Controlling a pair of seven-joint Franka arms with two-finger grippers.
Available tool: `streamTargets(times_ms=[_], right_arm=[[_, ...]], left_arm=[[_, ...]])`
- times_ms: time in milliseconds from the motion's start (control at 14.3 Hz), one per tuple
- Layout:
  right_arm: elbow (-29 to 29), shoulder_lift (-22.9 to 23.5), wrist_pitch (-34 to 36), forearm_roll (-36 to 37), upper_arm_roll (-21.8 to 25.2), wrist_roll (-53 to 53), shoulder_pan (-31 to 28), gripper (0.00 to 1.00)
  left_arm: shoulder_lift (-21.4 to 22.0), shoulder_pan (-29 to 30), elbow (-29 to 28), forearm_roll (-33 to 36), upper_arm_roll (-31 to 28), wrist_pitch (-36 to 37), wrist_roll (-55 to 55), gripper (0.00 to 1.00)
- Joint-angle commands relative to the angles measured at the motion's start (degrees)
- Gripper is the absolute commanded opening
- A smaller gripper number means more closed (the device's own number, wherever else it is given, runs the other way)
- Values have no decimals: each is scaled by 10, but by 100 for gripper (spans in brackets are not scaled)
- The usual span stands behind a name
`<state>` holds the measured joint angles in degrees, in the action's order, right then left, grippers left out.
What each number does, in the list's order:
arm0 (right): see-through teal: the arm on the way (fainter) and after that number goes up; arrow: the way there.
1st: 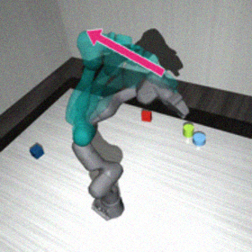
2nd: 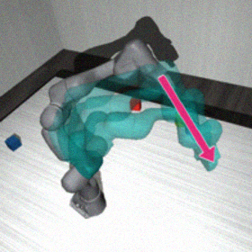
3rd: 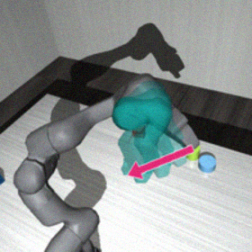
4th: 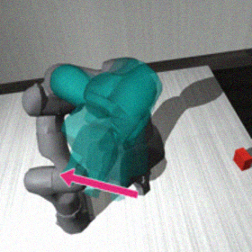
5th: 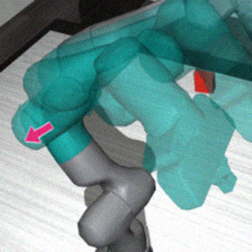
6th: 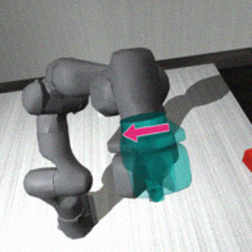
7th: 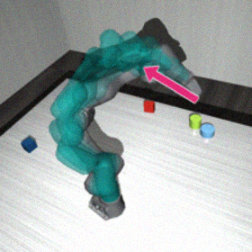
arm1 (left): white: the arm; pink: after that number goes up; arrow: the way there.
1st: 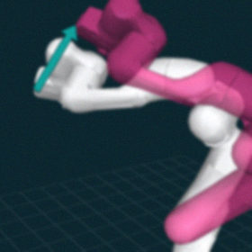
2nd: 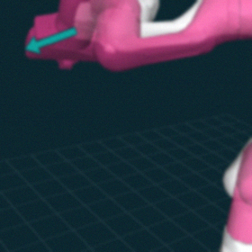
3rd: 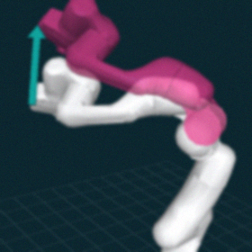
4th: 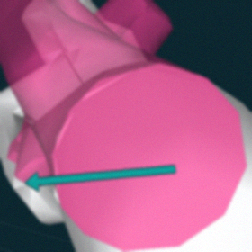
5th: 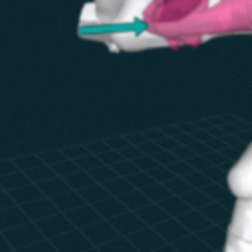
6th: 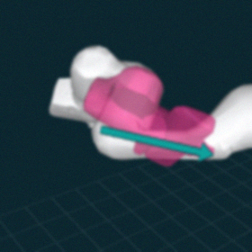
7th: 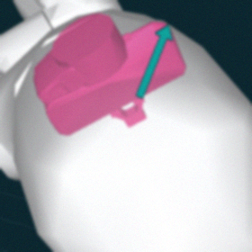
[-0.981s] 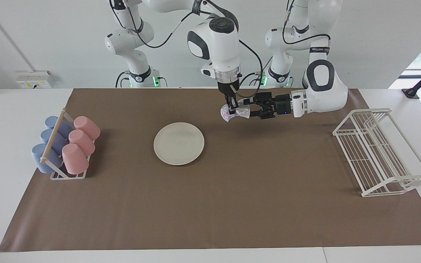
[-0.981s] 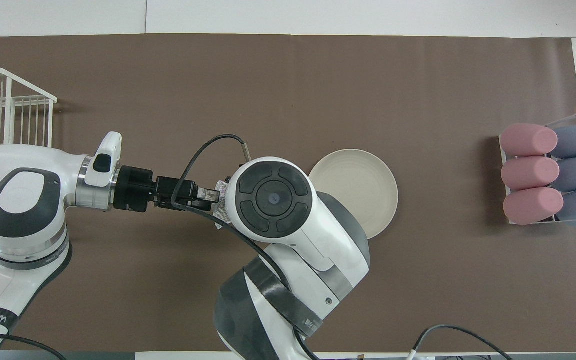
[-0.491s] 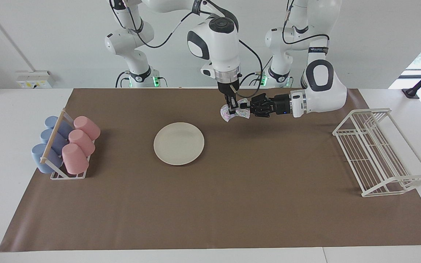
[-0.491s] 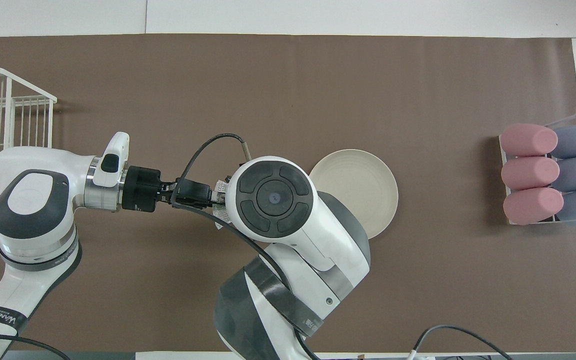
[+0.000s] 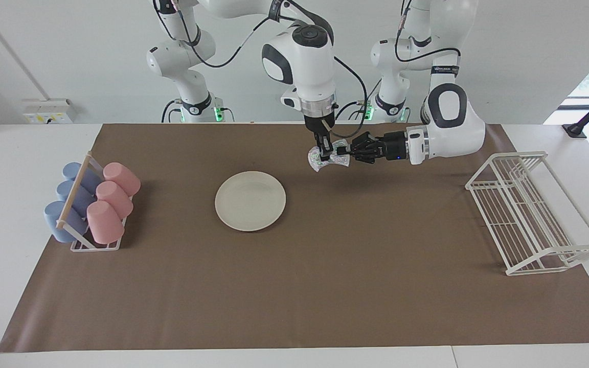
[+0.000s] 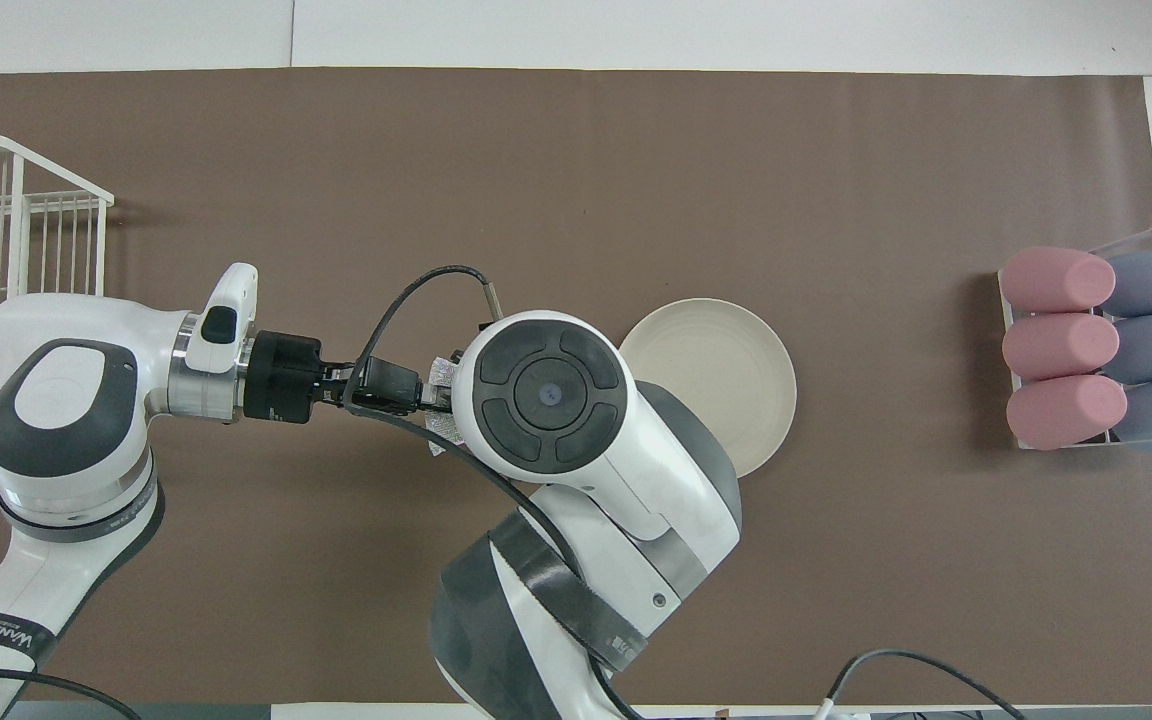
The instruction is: Wipe plate with sponge
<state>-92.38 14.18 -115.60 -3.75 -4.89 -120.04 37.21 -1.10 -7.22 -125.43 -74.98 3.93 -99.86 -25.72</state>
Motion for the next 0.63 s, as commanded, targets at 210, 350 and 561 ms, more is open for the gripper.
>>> streamTargets(times_ms=[210, 350, 561], right_arm=[[-24, -34, -1, 14, 0, 65, -14, 100], [-33, -54, 8, 14, -1, 182, -45, 100], [-80, -106, 9, 14, -1, 375, -99, 100]], left_arm=[[7, -3, -10, -8, -7, -11, 6, 0], [8, -6, -5, -6, -9, -17, 27, 0], [17, -11, 6, 33, -7, -65, 79, 0]])
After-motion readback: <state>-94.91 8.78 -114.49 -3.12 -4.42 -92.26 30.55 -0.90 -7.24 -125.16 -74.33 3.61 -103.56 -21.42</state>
